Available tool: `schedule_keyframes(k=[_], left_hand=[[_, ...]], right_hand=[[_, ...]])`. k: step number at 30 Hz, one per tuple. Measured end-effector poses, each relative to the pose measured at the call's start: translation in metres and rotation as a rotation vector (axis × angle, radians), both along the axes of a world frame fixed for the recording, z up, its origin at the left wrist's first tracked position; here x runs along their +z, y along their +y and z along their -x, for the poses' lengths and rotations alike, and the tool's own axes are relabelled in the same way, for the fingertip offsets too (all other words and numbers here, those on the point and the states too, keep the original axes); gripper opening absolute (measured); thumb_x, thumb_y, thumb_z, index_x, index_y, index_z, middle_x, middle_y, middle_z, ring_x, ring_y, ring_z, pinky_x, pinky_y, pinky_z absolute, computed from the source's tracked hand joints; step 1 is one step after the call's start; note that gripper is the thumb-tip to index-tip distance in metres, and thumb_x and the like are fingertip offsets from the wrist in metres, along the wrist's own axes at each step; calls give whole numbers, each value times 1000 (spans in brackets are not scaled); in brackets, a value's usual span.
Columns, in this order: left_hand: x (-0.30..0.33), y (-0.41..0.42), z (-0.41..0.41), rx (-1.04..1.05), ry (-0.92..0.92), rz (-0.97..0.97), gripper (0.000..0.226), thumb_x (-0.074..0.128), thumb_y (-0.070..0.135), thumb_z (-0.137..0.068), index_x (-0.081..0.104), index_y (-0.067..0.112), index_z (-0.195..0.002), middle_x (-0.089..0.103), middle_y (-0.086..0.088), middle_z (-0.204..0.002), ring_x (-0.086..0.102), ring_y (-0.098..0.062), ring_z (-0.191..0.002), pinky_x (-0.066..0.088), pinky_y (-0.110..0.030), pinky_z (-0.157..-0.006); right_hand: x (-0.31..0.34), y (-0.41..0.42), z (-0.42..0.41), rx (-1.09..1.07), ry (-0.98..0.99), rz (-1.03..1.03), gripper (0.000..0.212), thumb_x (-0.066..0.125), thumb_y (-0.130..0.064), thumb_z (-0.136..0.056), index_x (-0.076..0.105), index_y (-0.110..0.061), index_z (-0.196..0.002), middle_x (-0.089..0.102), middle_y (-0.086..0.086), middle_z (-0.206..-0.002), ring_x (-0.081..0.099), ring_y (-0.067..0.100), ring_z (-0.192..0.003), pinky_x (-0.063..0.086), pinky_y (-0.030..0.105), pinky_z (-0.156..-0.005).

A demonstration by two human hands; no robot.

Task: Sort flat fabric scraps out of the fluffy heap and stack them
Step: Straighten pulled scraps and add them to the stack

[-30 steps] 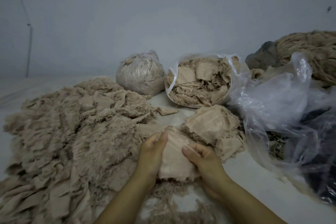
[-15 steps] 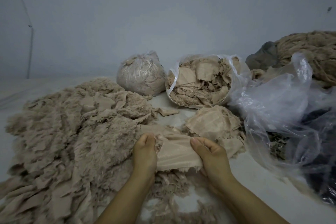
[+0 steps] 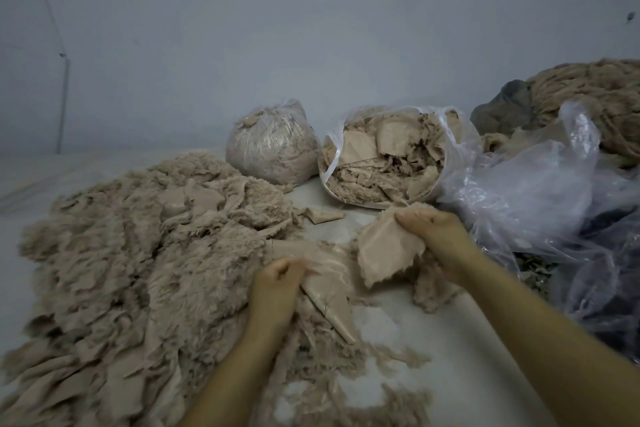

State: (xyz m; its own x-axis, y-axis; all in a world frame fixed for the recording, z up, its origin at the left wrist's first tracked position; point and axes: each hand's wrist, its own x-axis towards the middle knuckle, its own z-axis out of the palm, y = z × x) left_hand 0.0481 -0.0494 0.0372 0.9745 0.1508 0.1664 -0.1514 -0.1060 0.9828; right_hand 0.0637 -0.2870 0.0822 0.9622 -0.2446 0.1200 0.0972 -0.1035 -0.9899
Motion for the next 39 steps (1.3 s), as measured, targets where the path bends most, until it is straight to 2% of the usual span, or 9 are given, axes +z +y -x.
schedule_keyframes(k=[5,9,13,17,21,25,31,35,39], left_hand=[[-6,4,5,117,-357,-691,16,58,5,-78,70,15,-74,55,8,-85,46,-10,-85,38,-24,-81],[-8,1,4,-22,-548,-796,26,49,2,-69,73,12,-72,67,3,-92,52,-11,-96,34,-40,-95],[-13,-1,5,-252,-441,-920,39,38,25,-80,68,19,-105,63,11,-104,50,-3,-101,22,-29,-110],[-20,4,-2,-275,-432,-916,42,51,21,-87,55,17,-128,52,6,-118,44,-8,-110,29,-14,-94],[-14,5,-4,-200,-360,-687,30,61,2,-85,67,19,-109,63,11,-96,56,4,-85,36,-2,-78],[-5,4,1,-307,-266,-381,31,68,1,-81,65,32,-85,68,8,-82,62,2,-78,45,-7,-72],[-9,16,-9,-178,-389,-952,23,44,30,-99,66,24,-103,59,18,-97,48,-1,-100,17,-28,-106],[-6,16,-12,-105,-349,-740,22,49,14,-96,60,14,-77,58,1,-77,54,-20,-79,36,-30,-75],[-1,17,-7,-166,-323,-490,30,51,17,-96,51,26,-67,54,8,-63,49,-2,-61,36,-22,-60]], right_hand=[[16,-36,-25,-272,42,593,38,69,-42,-82,67,-15,-109,64,0,-103,61,21,-97,49,30,-80],[-7,-24,-3,-265,-126,757,5,65,-26,-87,61,-24,-84,59,-8,-81,58,16,-80,39,26,-64],[-39,-5,25,-28,-88,930,18,66,-30,-87,60,-34,-71,62,-15,-72,56,3,-71,41,19,-65],[-46,25,45,233,-12,591,10,68,-35,-85,71,-34,-76,70,-20,-77,62,-6,-75,44,7,-68],[-54,59,48,354,128,330,40,71,-58,-69,75,-27,-94,73,-8,-86,67,7,-80,53,21,-75],[-59,75,44,335,76,56,10,77,-20,-79,67,-16,-79,62,-6,-72,56,5,-66,45,15,-60],[-61,61,49,492,-36,-257,21,73,-17,-78,60,-20,-62,56,-1,-63,50,9,-61,43,18,-58],[-60,58,50,456,12,-336,25,67,-12,-71,54,-21,-51,48,-3,-53,42,7,-50,36,17,-48],[-56,60,56,446,-8,-313,15,73,-25,-79,63,-16,-73,58,2,-70,53,12,-65,46,20,-59]])
